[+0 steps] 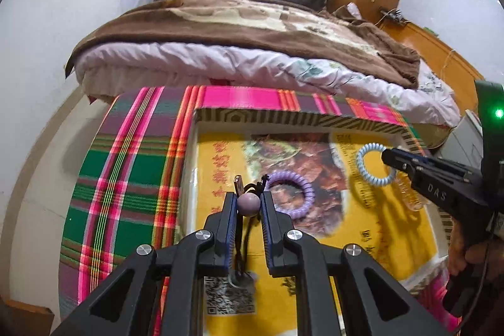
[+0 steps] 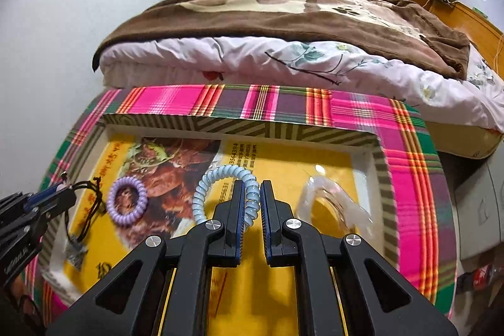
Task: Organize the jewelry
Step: 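Carry the blue bracelet with the right tool while the left tool carries the pendant to the tray, then open the right tool in the tray while the left tool releases the pendant beside it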
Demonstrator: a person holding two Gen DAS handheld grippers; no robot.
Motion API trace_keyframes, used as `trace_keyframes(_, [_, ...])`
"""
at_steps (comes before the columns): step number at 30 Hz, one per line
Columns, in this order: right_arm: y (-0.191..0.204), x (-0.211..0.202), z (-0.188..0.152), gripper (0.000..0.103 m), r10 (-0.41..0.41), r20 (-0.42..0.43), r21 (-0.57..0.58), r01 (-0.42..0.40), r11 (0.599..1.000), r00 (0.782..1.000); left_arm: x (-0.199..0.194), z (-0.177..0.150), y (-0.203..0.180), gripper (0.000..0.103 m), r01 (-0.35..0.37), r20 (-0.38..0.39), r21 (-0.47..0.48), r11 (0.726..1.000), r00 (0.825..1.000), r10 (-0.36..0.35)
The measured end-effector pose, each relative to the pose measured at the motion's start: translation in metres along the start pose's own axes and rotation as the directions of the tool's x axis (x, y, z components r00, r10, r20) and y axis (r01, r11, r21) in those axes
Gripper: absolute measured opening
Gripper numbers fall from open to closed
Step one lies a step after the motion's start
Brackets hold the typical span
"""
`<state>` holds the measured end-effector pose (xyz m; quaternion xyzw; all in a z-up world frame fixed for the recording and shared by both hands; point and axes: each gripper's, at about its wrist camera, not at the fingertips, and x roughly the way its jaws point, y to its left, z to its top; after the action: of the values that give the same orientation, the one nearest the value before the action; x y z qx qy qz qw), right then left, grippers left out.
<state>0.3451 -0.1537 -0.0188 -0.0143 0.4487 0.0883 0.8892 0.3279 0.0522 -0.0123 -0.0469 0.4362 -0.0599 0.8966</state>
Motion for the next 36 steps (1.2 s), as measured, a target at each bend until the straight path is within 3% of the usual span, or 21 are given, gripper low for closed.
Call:
trace_keyframes(4, [0.004, 0.014, 0.005, 0.01, -0.029, -0.027, -0.023, 0.028, 0.999, 0.999, 0.007, -0.002, 0.004, 0.015, -0.036, -0.021, 0.0, 0.999, 0.999, 0.036])
trace_keyframes(15, [0.008, 0.026, 0.01, 0.01, -0.036, -0.07, -0.024, 0.035, 0.999, 0.997, 0.013, -0.003, 0.007, 0.015, -0.035, -0.041, -0.009, 0.999, 0.999, 0.034])
trace_keyframes(18, [0.007, 0.026, 0.011, 0.011, -0.033, -0.074, -0.009, 0.032, 0.999, 0.997, 0.012, -0.004, 0.008, 0.026, -0.041, -0.047, -0.012, 0.999, 0.998, 0.04])
trace_keyframes(20, [0.005, 0.025, 0.011, 0.013, -0.024, -0.073, 0.005, 0.024, 1.0, 0.997, 0.01, -0.004, 0.007, 0.046, -0.039, -0.04, -0.011, 0.999, 0.998, 0.039])
trace_keyframes(21, [0.005, 0.024, 0.012, 0.016, -0.022, -0.072, 0.008, 0.023, 1.0, 0.997, 0.007, -0.004, 0.007, 0.049, -0.038, -0.035, -0.013, 0.999, 0.999, 0.037])
trace_keyframes(25, [0.003, 0.012, 0.01, 0.025, -0.014, -0.053, 0.023, 0.015, 1.0, 0.999, -0.003, -0.003, 0.006, 0.05, -0.037, -0.019, -0.016, 0.999, 0.999, 0.037])
trace_keyframes(31, [0.003, -0.025, 0.002, 0.027, 0.017, 0.002, 0.042, -0.017, 0.999, 1.0, -0.036, -0.01, -0.002, 0.062, -0.03, 0.027, -0.006, 1.0, 0.999, 0.03])
trace_keyframes(36, [0.005, -0.066, -0.015, 0.027, 0.056, 0.059, 0.043, -0.058, 0.997, 0.997, -0.068, -0.021, -0.007, 0.062, -0.038, 0.064, 0.002, 0.999, 0.997, 0.038])
